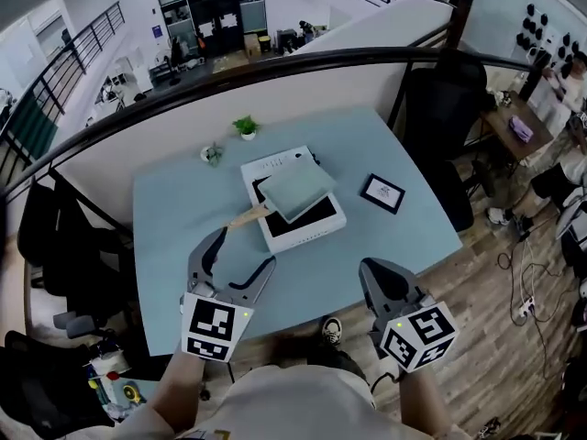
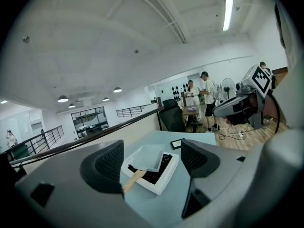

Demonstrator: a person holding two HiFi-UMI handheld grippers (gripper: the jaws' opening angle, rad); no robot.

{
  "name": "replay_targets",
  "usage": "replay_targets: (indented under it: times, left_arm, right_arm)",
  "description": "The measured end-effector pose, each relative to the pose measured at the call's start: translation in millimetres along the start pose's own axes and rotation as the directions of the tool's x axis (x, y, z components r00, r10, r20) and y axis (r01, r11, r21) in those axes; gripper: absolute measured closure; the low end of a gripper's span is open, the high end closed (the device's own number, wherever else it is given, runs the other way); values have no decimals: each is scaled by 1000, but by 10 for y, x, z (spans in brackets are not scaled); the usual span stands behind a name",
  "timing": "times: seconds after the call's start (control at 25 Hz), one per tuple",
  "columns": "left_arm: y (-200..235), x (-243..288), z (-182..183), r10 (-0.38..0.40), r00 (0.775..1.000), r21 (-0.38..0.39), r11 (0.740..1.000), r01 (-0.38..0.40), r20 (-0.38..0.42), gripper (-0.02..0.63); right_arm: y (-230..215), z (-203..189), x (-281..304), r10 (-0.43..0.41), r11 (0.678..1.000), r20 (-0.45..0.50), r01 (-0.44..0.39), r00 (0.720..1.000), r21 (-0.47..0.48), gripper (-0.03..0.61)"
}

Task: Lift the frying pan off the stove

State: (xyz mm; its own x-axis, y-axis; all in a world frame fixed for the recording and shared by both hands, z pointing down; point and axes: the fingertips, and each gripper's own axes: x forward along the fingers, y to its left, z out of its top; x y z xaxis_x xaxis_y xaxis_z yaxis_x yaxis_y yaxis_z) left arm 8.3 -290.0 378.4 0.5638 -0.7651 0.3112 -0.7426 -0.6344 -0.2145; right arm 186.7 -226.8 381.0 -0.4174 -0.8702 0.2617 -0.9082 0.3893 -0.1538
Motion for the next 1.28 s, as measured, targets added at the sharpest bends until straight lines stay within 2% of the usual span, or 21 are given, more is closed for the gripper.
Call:
replay_targets:
  times: [0.2,0.44,0.72,0.96,1.16,1.28]
  left_arm:
    - [0,339,55,90,995,-22,996,-91,-51,250]
    - [52,579,38,195,973,-16,980,-198,-123,250]
    - [54,676,-69,251,950,-47,964,-263,-186,250]
    - [216,717,-170,260,939,-34,961,-274,-225,250]
    - [353,825,-315,214,936,-45,971,-236,-278,245]
    - [413,888,-402,183,933,-18,980,-198,-308,244]
  right_arm:
    - [-455,142,295,98,995,-32,-99,995,-33,575]
    - [-836,258,633,207,975,-60,-211,976,-70,575]
    - [-1005,250,920,274,959,-73,-278,959,-55,575]
    - [-951,233,1138,297,951,-99,-303,950,-56,575]
    - [-874,231,1287,291,953,-117,-298,950,-50,575]
    - [-847,233,1347,280,957,-119,-286,953,-40,575]
